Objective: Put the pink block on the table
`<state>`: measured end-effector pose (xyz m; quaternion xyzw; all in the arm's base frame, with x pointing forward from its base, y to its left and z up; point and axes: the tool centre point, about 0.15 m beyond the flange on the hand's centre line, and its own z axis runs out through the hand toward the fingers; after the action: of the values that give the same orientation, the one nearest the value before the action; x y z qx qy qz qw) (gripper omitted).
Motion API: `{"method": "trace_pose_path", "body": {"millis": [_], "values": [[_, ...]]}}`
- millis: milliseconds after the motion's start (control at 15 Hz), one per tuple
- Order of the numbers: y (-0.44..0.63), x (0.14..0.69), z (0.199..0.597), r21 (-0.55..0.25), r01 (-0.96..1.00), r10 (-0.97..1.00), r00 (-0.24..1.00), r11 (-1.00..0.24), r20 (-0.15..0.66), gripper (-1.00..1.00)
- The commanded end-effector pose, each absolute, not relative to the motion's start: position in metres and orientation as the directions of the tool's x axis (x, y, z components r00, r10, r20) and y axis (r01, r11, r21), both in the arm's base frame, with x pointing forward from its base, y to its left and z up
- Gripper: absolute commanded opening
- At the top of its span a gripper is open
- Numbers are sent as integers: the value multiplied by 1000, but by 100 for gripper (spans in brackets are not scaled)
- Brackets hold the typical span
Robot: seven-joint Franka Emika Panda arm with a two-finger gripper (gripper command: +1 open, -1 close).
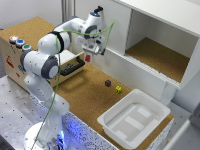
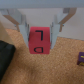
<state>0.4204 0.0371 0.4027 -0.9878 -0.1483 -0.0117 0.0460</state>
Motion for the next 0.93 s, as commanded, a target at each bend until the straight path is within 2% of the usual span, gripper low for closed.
{"method": "trace_pose_path", "body": {"millis": [0, 200, 400, 600, 867], "values": [[34, 451, 355, -31, 302, 298, 951, -953, 80, -100], [45, 456, 328, 31, 326, 328, 941, -945, 81, -100], [60, 458, 302, 36, 375, 376, 923, -927, 82, -100], [71, 461, 282, 32, 405, 406, 909, -914, 89, -100], [56, 472, 267, -38, 340, 337, 939, -940, 76, -100]]}}
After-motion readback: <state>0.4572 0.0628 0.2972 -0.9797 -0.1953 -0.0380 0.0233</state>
